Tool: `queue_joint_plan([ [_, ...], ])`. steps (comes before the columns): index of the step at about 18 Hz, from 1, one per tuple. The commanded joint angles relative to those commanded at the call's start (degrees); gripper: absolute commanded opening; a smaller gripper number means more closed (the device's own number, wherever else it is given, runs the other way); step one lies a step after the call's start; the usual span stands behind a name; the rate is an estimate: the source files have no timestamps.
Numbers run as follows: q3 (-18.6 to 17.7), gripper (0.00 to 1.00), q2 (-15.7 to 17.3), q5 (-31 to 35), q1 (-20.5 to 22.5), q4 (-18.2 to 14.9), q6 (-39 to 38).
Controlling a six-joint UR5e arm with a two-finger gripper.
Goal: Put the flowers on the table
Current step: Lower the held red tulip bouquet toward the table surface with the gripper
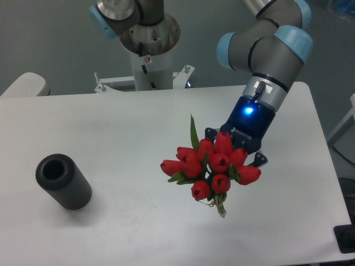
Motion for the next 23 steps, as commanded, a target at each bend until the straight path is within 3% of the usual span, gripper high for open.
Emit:
queue_joint_plan([
  [11, -3.6, 0.25, 1.3, 0.3, 2.6, 0.0, 4.0],
  [23, -6.4, 0.25, 4.7, 20.9, 2.4, -0.2, 12.6],
])
